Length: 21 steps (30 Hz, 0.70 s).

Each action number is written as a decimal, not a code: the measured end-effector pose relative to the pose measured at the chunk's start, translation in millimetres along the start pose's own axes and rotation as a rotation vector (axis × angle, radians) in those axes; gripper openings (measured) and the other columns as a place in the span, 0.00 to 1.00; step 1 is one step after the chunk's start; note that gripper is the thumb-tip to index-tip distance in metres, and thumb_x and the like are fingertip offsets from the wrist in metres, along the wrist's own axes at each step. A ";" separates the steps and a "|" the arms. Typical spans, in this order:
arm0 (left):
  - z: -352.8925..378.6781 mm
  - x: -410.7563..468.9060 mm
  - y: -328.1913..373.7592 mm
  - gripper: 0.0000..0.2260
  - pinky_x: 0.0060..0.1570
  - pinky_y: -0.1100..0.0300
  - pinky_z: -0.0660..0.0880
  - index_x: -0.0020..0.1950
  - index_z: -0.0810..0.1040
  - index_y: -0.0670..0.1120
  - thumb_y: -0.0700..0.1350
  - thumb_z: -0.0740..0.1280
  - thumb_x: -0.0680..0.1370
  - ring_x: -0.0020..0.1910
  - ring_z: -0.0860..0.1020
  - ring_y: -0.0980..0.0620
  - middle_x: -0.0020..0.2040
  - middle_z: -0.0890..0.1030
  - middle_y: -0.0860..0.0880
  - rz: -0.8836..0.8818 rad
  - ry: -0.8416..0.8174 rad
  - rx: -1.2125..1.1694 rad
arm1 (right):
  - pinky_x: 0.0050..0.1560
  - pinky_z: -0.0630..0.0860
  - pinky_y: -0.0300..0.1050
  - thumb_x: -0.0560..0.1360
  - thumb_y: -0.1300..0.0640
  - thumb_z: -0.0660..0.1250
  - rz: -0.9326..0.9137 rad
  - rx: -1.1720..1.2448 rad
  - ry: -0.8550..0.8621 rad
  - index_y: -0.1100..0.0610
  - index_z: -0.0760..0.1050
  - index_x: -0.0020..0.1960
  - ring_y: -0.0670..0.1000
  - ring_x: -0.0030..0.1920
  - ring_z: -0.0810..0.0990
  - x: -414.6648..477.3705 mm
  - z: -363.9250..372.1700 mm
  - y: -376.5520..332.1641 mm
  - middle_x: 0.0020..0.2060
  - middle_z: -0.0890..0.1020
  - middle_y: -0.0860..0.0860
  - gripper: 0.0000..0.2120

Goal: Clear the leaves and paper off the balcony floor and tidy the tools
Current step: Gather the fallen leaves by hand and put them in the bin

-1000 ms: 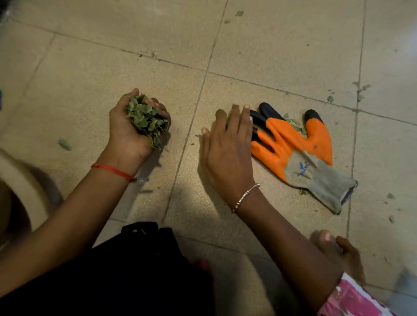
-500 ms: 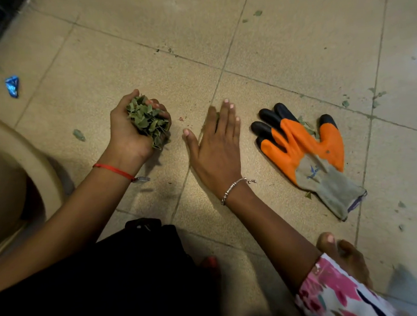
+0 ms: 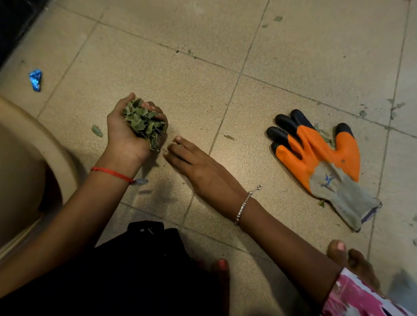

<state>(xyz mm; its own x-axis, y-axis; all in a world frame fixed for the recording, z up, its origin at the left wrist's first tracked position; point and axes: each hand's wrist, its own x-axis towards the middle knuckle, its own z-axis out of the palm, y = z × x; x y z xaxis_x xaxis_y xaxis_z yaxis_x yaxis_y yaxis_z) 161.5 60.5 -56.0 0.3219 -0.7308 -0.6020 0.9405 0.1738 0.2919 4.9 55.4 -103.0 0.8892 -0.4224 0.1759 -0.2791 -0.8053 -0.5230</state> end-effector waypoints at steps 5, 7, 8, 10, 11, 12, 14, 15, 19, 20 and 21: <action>-1.8 0.8 0.9 0.24 0.27 0.69 0.71 0.23 0.70 0.43 0.46 0.56 0.79 0.23 0.72 0.55 0.25 0.71 0.50 0.003 0.043 -0.015 | 0.66 0.57 0.28 0.73 0.68 0.62 0.099 0.128 0.081 0.68 0.79 0.54 0.58 0.58 0.79 2.0 -13.0 5.9 0.55 0.80 0.61 0.11; -2.0 -0.5 0.2 0.24 0.28 0.69 0.70 0.23 0.70 0.43 0.46 0.57 0.79 0.23 0.71 0.55 0.25 0.70 0.50 -0.006 0.051 -0.010 | 0.62 0.65 0.32 0.69 0.72 0.67 0.180 0.142 0.191 0.67 0.81 0.50 0.56 0.53 0.81 10.1 -14.5 11.3 0.52 0.82 0.60 0.10; -2.3 -1.3 -0.1 0.24 0.28 0.69 0.70 0.23 0.70 0.43 0.46 0.57 0.79 0.23 0.71 0.55 0.25 0.70 0.50 -0.018 0.057 -0.018 | 0.60 0.69 0.32 0.69 0.73 0.67 0.247 0.179 0.256 0.67 0.81 0.48 0.54 0.51 0.81 15.5 -16.0 14.3 0.50 0.82 0.60 0.09; -1.8 -2.5 0.1 0.23 0.28 0.69 0.71 0.23 0.69 0.43 0.46 0.58 0.78 0.23 0.71 0.55 0.25 0.70 0.50 -0.041 0.071 -0.043 | 0.54 0.74 0.30 0.70 0.74 0.67 0.466 0.395 0.448 0.67 0.82 0.47 0.49 0.48 0.81 30.1 -22.2 16.0 0.47 0.83 0.58 0.08; -1.4 -2.7 -0.6 0.22 0.28 0.69 0.71 0.23 0.69 0.43 0.46 0.59 0.78 0.23 0.71 0.55 0.25 0.70 0.50 -0.046 0.081 -0.052 | 0.52 0.76 0.30 0.70 0.74 0.68 0.612 0.566 0.538 0.67 0.82 0.47 0.46 0.47 0.80 37.6 -28.6 15.8 0.46 0.83 0.57 0.08; -0.6 -3.0 -1.5 0.22 0.29 0.68 0.72 0.24 0.70 0.43 0.46 0.59 0.78 0.23 0.72 0.54 0.24 0.71 0.50 -0.043 0.092 -0.060 | 0.51 0.76 0.32 0.70 0.73 0.68 0.740 0.765 0.585 0.66 0.81 0.48 0.45 0.47 0.80 45.6 -36.4 14.2 0.45 0.83 0.55 0.09; -0.4 -2.8 -3.5 0.20 0.31 0.66 0.75 0.26 0.70 0.43 0.46 0.60 0.78 0.24 0.73 0.53 0.25 0.71 0.49 -0.031 0.115 -0.067 | 0.51 0.77 0.33 0.70 0.72 0.68 0.822 1.131 0.564 0.67 0.80 0.50 0.47 0.50 0.80 57.1 -48.8 6.2 0.45 0.82 0.54 0.09; 0.5 -3.2 -4.5 0.18 0.33 0.64 0.77 0.29 0.71 0.43 0.46 0.61 0.78 0.26 0.74 0.53 0.27 0.72 0.49 -0.032 0.112 -0.051 | 0.51 0.77 0.34 0.70 0.72 0.67 0.782 1.235 0.537 0.68 0.80 0.50 0.48 0.50 0.80 61.5 -52.4 -0.6 0.46 0.82 0.55 0.09; 6.8 -6.3 -7.6 0.17 0.36 0.60 0.80 0.36 0.74 0.42 0.50 0.59 0.79 0.32 0.80 0.51 0.34 0.77 0.47 -0.085 0.078 0.112 | 0.51 0.74 0.29 0.69 0.73 0.67 0.490 0.882 0.527 0.67 0.82 0.47 0.47 0.47 0.82 68.2 -48.5 -38.7 0.43 0.83 0.56 0.09; 8.8 -7.1 -8.2 0.17 0.35 0.59 0.81 0.35 0.73 0.42 0.50 0.59 0.79 0.31 0.80 0.52 0.33 0.76 0.48 -0.094 0.064 0.089 | 0.55 0.72 0.29 0.69 0.72 0.66 0.355 0.693 0.518 0.67 0.82 0.46 0.51 0.48 0.82 67.7 -42.2 -42.1 0.44 0.84 0.57 0.09; 10.8 -7.7 -8.9 0.17 0.36 0.58 0.81 0.33 0.71 0.42 0.50 0.60 0.79 0.30 0.80 0.52 0.33 0.75 0.49 -0.096 0.040 0.046 | 0.58 0.70 0.32 0.70 0.71 0.63 0.208 0.511 0.479 0.68 0.82 0.47 0.55 0.50 0.82 65.4 -35.3 -41.1 0.45 0.83 0.61 0.10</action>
<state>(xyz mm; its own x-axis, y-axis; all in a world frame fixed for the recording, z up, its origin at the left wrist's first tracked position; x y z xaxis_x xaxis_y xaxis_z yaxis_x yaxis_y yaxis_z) 149.5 57.4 -46.0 0.2351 -0.7154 -0.6580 0.9617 0.0731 0.2641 61.7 46.2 -40.5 0.5472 -0.7755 0.3148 -0.1170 -0.4433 -0.8887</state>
